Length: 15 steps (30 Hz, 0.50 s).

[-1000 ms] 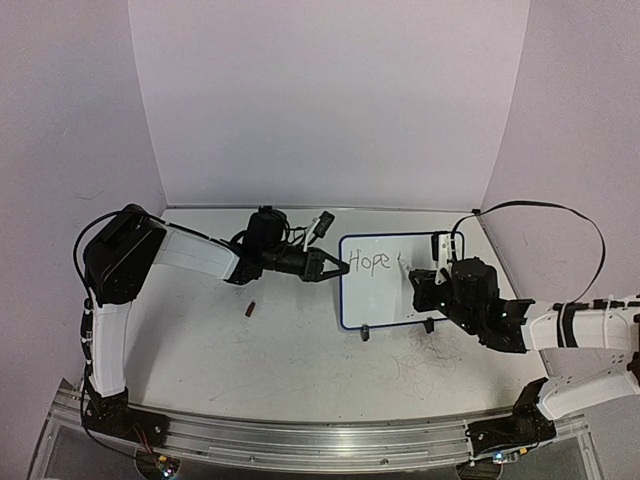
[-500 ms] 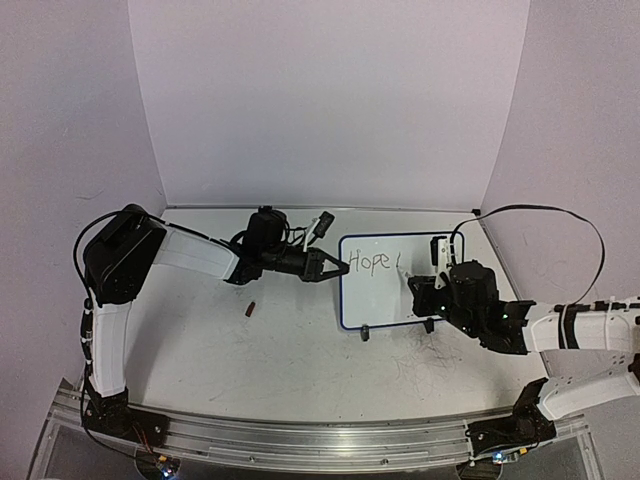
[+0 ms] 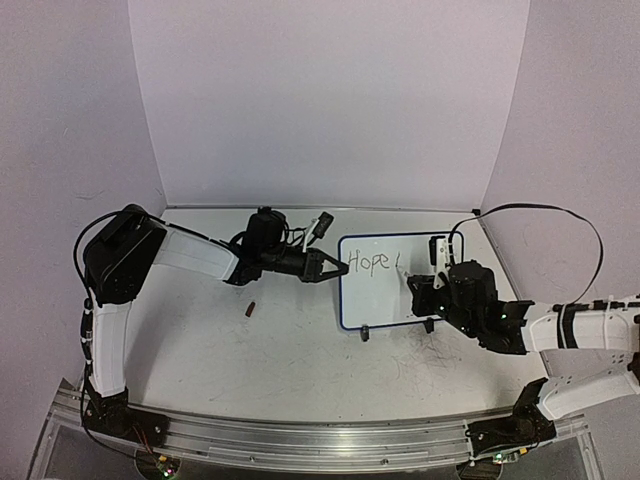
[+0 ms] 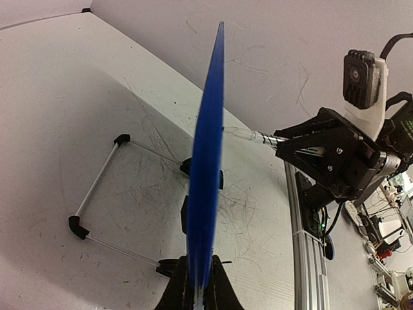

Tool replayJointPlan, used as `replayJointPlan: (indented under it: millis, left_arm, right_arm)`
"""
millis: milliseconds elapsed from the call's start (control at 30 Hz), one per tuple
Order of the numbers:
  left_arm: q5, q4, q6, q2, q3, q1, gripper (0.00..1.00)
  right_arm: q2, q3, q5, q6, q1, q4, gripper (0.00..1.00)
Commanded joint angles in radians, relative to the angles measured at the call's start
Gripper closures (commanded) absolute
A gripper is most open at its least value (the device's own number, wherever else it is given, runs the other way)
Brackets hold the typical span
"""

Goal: Write a sentence on the whiteboard

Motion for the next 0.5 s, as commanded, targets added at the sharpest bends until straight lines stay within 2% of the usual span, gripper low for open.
replayJointPlan:
  millis: [0, 467]
  left_arm:
    - [-0.007, 0.008, 0.011, -0.038, -0.019, 0.003, 1.00]
    - [-0.002, 0.010, 0.012, -0.034, -0.015, 0.003, 1.00]
  right_arm:
    - [0.020, 0.043, 0.059, -0.021, -0.001, 0.042, 1.00]
    - [0.023, 0.088, 0.120, -0.050, -0.008, 0.039, 1.00]
